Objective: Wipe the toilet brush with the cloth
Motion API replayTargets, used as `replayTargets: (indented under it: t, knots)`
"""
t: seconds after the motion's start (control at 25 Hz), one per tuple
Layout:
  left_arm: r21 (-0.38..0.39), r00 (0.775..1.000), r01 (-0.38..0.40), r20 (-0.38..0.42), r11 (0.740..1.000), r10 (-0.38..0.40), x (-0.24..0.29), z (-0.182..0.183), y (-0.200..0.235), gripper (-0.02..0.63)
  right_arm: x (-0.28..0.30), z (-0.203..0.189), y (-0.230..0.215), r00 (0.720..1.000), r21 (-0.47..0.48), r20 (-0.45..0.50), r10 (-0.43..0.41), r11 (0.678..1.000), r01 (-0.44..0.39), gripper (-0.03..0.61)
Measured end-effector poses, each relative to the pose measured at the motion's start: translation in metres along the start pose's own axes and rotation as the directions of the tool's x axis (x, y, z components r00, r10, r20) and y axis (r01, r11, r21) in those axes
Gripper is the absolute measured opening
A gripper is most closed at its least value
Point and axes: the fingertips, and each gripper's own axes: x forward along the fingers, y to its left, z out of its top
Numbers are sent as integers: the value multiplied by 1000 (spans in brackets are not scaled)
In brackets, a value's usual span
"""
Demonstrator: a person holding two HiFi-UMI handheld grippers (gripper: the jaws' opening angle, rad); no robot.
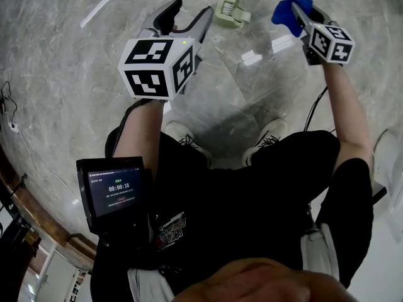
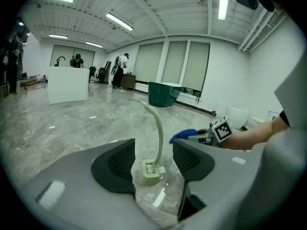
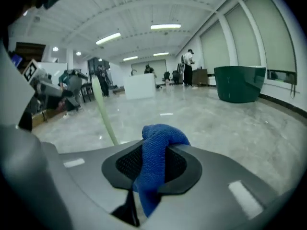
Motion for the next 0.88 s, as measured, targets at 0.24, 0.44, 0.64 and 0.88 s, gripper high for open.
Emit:
replayTargets:
  t: [0.24,0.44,0.64,0.88]
  knots:
    - [20,1000,11,-4,1000,-11,0,1,-5,247,17,-144,-39,904,-101,-408,-128,990,95,86]
    - [22,1000,14,-18,1000,-13,2,-1,-5,249,19,-186,-36,834,-153,-535,-132,987,58,87]
    - [28,999,23,-34,999,-22,5,-5,-8,249,22,-198,-20,788,-199,-603,-125,980,3,119]
    - [77,999,23,-43,997,-19,5,-6,-12,250,26,-122,-6,823,-243,-527,-213,965,95,221]
